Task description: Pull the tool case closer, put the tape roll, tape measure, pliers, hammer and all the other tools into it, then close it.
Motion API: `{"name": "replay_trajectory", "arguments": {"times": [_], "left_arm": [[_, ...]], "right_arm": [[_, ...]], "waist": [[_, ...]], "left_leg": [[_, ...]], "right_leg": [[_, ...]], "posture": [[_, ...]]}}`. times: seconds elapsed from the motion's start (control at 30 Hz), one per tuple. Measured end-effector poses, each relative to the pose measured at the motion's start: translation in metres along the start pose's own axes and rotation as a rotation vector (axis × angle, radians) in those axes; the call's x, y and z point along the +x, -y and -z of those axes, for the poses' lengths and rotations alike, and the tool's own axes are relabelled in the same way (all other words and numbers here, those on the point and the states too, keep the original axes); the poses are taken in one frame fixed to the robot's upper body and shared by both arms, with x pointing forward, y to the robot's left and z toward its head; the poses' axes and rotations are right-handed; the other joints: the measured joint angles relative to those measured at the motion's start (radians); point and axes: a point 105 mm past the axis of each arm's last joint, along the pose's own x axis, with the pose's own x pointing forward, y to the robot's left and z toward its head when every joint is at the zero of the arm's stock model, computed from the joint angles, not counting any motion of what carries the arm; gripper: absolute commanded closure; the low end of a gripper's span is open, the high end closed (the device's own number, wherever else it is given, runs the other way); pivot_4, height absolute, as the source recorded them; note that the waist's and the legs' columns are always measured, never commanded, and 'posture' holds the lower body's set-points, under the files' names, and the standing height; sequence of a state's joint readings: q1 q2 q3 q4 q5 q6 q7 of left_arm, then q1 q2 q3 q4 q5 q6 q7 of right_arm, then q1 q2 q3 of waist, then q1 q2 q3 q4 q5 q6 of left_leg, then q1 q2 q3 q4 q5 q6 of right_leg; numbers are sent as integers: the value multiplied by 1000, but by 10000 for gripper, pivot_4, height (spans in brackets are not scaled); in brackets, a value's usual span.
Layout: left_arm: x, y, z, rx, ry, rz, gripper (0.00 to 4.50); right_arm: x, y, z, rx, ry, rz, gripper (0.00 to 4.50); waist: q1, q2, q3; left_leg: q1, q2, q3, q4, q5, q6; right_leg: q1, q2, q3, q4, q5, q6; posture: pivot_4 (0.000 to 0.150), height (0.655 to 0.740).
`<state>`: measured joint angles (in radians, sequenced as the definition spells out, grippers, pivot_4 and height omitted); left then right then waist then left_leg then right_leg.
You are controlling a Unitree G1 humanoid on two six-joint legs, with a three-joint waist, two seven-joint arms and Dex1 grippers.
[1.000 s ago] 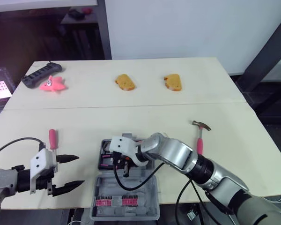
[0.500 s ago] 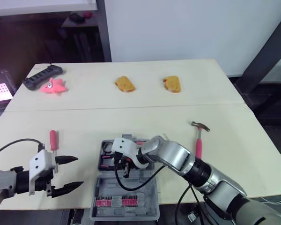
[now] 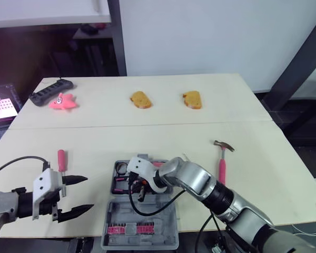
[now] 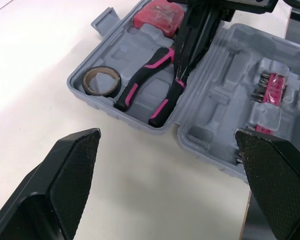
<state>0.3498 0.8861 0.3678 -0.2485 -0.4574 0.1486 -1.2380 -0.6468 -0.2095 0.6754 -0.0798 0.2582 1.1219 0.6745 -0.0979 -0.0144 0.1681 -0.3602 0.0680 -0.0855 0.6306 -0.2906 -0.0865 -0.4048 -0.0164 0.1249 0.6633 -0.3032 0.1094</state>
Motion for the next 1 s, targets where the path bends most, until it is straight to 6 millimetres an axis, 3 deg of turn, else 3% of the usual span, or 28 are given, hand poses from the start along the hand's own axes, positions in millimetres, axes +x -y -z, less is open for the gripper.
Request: {"name": "replay_trajectory", "arguments": {"times": [0.13,0.23,0.33,0.47,0.53,0.73,1.0], "left_arm": [[1,-4,4,5,-32,-5,0],[10,-5,6,-16,-31,22,7458],[18,-3,12,-61,-35,57,23455],[34,-3,12,-60,-9,94,43383],[40,0,25,-79,-46,117,44633],[63,5,40,-40,-93,155,44633],[87,0,37,-31,-32,102,44633]], "right_arm": [[-34,3,-29,-44,180,15,44775],[-75,-7,-35,-167,290,4,45000],[-103,-6,4,-179,254,31,45000],[-117,-4,52,-173,167,63,45000],[-122,3,80,-166,85,109,45000],[-115,7,112,-172,-64,143,45000],[-85,14,104,-157,-91,176,45000]], "waist": [[2,1,3],[10,1,3],[26,0,4],[30,1,6],[27,0,7],[27,-3,9],[31,-3,9]], "left_leg": [[-14,0,-1,1,2,-3],[-16,0,-2,0,2,-3],[-16,-1,-1,-1,0,0],[-15,0,0,0,0,1],[-15,-1,1,1,0,0],[-13,-1,1,2,1,-1],[-14,-1,1,3,2,-2]], "right_leg": [[-13,0,0,2,2,4],[-14,-1,-2,1,2,3],[-14,-1,-2,-2,2,4],[-14,0,-1,0,1,3],[-14,0,0,-1,1,3],[-14,1,2,0,2,-2],[-13,1,2,0,4,1]], "posture": [[1500,7400],[1500,7400],[1500,7400],[1500,7400],[1500,7400],[1500,7400],[1500,7400]]}}
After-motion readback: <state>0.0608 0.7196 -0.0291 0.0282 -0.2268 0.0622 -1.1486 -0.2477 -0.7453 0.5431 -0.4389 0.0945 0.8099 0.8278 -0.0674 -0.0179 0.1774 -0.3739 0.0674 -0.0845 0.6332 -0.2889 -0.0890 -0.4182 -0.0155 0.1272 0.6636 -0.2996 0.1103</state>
